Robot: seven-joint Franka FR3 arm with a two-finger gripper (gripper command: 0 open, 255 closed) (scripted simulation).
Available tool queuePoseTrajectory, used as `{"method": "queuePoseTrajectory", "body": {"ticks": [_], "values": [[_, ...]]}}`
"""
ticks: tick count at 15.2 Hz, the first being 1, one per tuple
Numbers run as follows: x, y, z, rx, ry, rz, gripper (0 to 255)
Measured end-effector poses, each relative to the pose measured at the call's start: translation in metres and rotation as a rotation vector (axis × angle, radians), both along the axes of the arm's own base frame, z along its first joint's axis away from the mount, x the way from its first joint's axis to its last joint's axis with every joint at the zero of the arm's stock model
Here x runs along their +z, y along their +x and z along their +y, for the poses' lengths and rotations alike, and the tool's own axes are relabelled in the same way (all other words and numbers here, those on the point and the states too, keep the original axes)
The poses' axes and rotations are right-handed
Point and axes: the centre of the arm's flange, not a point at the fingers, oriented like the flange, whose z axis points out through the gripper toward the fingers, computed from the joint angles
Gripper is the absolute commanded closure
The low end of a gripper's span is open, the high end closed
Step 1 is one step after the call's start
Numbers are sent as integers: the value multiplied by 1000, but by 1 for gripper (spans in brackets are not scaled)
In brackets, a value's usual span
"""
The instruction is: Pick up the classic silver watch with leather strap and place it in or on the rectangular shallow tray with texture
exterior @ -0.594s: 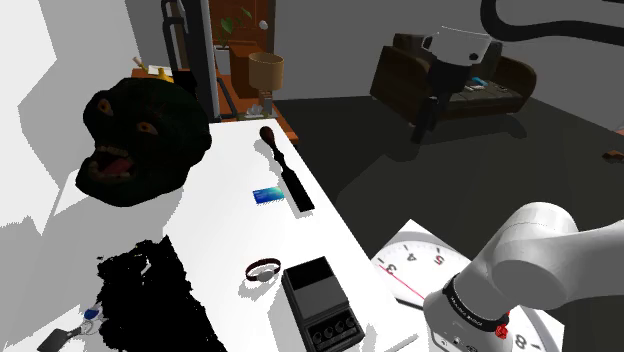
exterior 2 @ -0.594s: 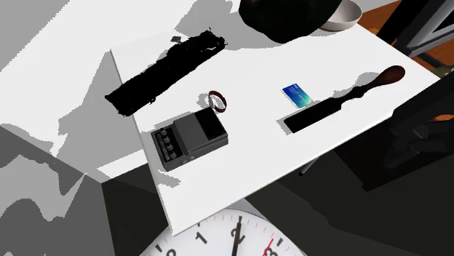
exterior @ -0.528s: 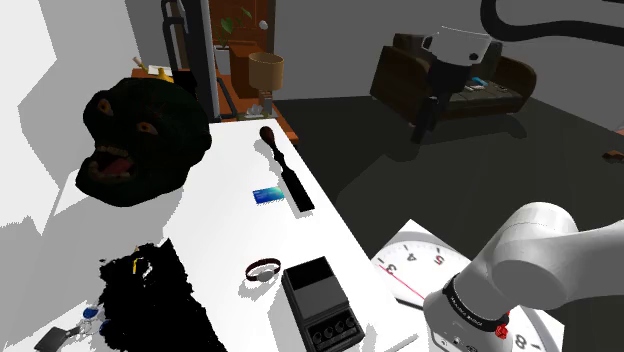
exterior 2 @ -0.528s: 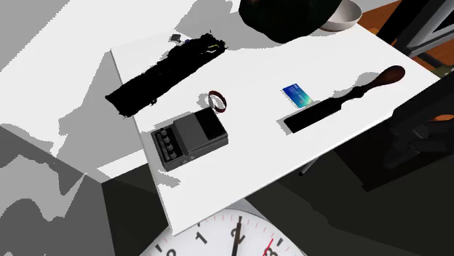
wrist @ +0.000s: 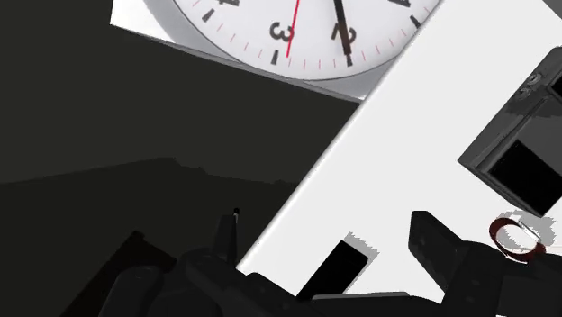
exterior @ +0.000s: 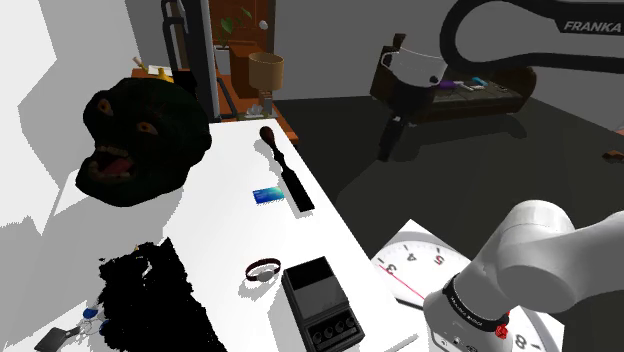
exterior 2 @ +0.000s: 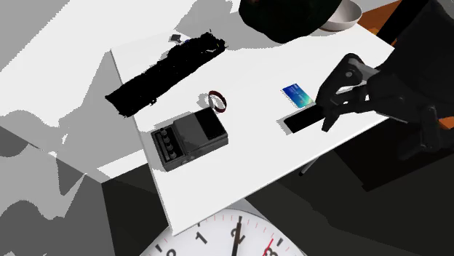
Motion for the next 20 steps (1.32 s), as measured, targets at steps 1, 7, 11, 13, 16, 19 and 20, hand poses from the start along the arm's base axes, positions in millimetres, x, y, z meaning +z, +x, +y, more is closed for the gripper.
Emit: {"method": "queuePoseTrajectory", "body": {"ticks": [1, 7, 11, 13, 16, 19, 20], "values": [[-5, 4, 13, 24, 0, -4, 0], [-39, 27, 83, 171, -5, -31, 0], [-61, 33, 128, 268, -7, -50, 0], [-70, 32, 151, 317, -8, -59, 0], [-88, 34, 189, 390, -10, -72, 0], [-103, 31, 225, 464, -12, -86, 0], [-107, 31, 237, 488, -13, -91, 0]]}}
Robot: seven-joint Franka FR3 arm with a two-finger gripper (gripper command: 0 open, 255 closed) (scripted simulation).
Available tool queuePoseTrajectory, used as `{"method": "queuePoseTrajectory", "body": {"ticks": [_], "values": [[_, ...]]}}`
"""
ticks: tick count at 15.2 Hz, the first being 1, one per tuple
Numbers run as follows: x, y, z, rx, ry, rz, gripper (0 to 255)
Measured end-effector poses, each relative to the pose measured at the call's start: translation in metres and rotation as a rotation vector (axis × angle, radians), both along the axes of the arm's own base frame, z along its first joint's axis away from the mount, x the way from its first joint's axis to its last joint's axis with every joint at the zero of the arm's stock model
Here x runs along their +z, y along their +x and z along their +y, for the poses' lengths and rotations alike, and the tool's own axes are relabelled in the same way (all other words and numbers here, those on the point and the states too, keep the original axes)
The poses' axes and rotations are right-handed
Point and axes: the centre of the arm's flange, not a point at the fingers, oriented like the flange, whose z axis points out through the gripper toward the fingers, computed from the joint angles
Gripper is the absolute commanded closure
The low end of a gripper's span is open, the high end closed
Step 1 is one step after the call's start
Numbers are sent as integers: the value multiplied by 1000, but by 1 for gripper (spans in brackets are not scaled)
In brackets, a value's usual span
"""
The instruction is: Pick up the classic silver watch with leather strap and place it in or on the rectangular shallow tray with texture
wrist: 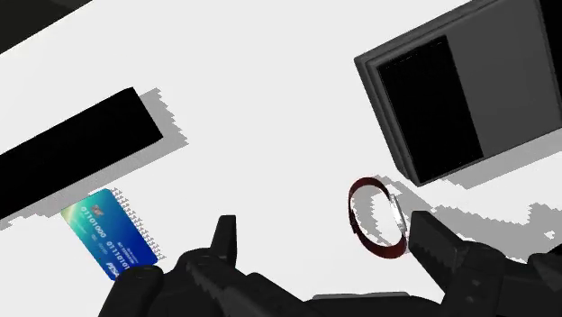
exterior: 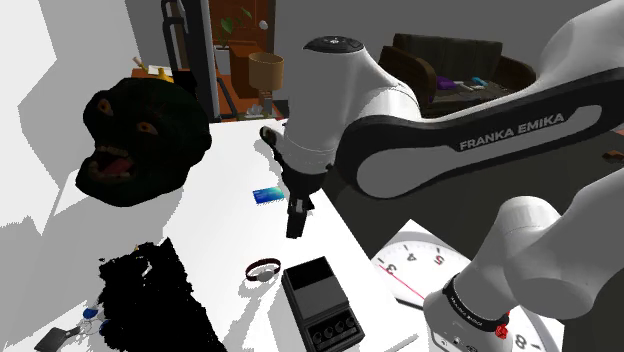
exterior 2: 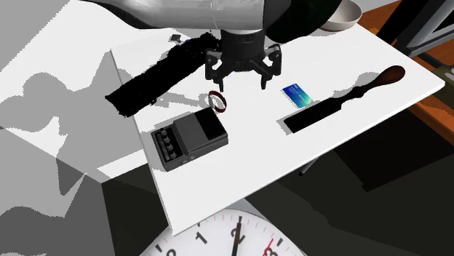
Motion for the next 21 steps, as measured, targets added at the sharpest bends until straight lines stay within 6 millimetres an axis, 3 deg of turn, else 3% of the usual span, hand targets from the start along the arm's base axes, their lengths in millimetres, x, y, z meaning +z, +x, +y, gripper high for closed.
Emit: {"method": "queuePoseTrajectory", "body": {"ticks": [9, 17, 21], "values": [[-48, -19, 102, 210, -5, -39, 0], [-88, -16, 107, 225, -5, -41, 0], [-91, -17, 108, 226, -5, -42, 0]]}}
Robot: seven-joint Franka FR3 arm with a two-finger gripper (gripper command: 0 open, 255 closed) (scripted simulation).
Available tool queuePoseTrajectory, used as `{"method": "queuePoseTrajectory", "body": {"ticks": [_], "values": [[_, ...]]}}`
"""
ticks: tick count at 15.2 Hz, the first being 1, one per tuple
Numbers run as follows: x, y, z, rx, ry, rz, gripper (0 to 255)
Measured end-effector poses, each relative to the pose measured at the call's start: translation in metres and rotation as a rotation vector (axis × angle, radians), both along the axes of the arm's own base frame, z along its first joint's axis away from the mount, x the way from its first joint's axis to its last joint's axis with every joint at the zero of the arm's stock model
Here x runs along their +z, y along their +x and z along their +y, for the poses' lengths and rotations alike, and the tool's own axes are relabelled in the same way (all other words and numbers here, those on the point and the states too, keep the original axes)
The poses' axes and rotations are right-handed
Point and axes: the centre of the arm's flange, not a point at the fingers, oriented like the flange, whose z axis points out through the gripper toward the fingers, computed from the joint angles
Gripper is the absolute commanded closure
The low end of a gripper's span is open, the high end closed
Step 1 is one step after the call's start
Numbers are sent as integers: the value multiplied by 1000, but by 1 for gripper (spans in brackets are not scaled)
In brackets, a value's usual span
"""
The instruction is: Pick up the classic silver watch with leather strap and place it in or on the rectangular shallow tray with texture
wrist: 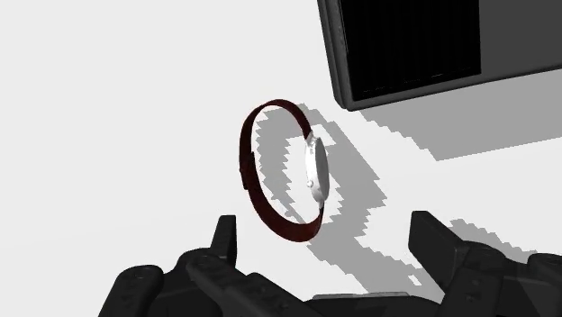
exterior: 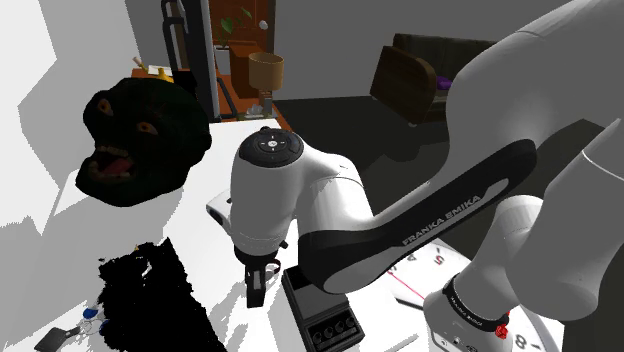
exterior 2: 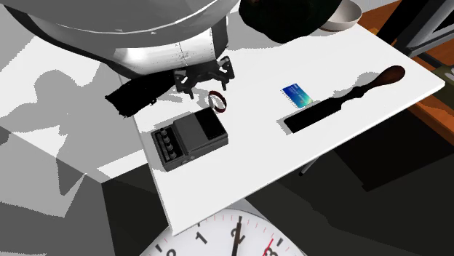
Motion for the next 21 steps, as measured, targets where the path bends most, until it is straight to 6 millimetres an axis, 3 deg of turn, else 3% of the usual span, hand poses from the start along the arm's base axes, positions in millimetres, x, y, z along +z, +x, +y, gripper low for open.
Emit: {"method": "queuePoseTrajectory", "body": {"ticks": [2, 3, 13, 21], "values": [[0, 0, 0, 0, 0, 0, 0], [0, 0, 0, 0, 0, 0, 255], [0, 0, 0, 0, 0, 0, 255], [37, 1, 0, 0, 0, -1, 255]]}}
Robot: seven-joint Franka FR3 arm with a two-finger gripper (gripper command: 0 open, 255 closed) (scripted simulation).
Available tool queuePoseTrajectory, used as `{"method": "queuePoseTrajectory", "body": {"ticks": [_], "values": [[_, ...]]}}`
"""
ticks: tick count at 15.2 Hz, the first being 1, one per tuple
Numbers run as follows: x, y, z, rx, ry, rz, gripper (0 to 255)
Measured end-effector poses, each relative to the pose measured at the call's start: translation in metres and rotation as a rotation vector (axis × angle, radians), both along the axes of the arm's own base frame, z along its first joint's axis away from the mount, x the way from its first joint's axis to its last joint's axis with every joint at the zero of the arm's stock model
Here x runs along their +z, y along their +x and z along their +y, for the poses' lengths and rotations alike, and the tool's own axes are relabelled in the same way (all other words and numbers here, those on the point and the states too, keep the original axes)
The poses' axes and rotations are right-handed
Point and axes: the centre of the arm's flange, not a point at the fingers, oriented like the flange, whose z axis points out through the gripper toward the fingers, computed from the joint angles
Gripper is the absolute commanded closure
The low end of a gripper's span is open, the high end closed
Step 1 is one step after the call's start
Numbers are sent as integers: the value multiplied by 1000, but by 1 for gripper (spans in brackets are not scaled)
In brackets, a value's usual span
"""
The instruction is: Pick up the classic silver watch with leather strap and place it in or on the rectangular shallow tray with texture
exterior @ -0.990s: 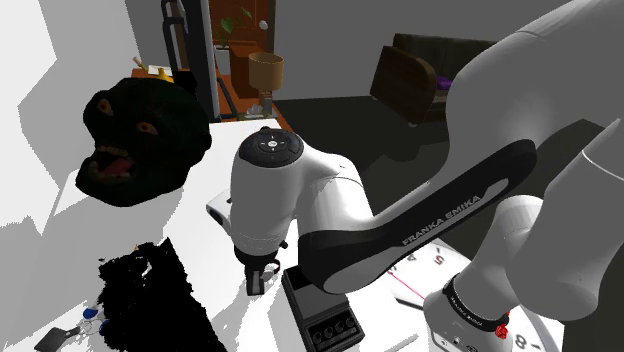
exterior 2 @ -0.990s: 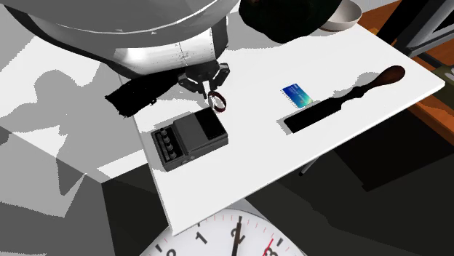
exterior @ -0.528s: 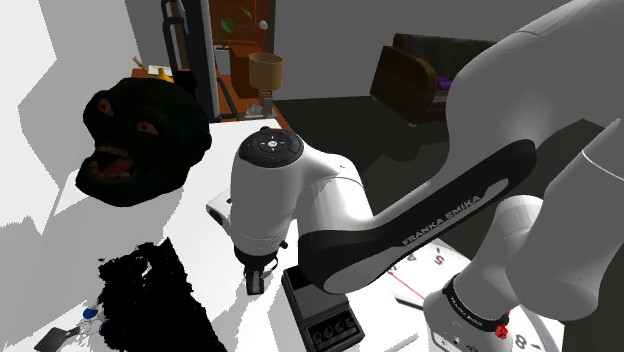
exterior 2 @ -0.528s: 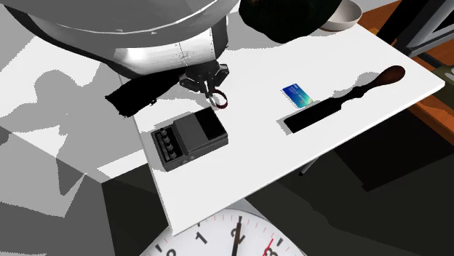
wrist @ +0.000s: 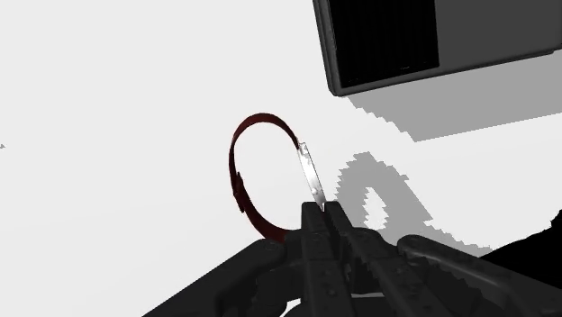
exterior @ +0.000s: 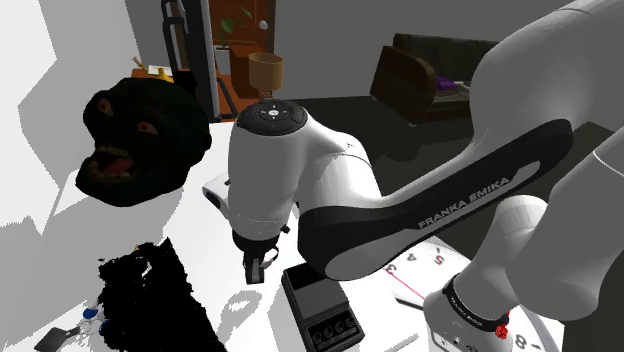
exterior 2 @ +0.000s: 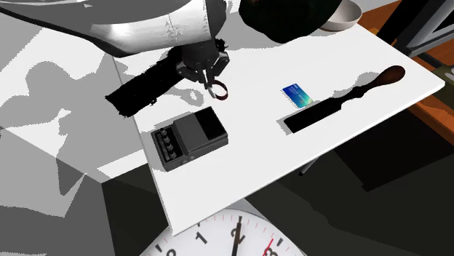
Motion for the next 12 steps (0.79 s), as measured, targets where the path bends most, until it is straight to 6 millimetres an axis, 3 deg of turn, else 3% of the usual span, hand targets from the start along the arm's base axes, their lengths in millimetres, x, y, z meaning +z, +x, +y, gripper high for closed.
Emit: {"method": "queuePoseTrajectory", "body": {"ticks": [12], "values": [[63, 0, 0, 0, 0, 0, 255]]}}
